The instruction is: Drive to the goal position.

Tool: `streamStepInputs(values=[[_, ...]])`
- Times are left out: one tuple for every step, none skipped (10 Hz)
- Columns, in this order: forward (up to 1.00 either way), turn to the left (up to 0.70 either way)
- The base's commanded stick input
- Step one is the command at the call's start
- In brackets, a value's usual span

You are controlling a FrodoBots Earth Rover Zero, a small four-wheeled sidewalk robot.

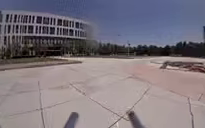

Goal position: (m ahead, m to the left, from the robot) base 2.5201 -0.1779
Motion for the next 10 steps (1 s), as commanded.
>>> streamStepInputs(values=[[0.70,0.01],[0.70,0.01],[0.70,0.01],[0.70,0.01],[0.70,0.01],[0.70,0.01],[0.70,0.01],[0.70,0.01],[0.70,0.01],[0.70,0.01]])
